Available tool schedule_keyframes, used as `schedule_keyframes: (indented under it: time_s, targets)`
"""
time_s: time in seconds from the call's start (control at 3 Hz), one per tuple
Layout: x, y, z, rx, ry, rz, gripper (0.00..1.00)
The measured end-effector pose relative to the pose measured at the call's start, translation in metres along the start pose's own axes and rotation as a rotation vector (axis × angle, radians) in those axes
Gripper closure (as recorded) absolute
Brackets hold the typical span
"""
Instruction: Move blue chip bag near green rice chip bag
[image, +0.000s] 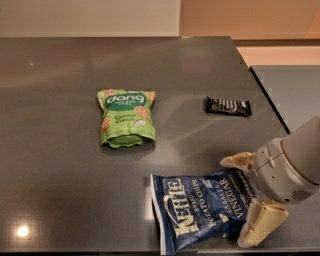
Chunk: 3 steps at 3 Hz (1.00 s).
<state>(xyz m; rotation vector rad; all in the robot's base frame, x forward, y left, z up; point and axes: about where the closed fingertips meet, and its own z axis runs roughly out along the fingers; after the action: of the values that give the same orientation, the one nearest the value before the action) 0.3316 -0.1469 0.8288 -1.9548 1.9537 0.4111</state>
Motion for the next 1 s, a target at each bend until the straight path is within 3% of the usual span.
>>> schedule_keyframes:
  time_s: [1.0]
  targets:
    - [0.0021, -0.0019, 0.0026, 0.004, 0.011, 0.004, 0.87]
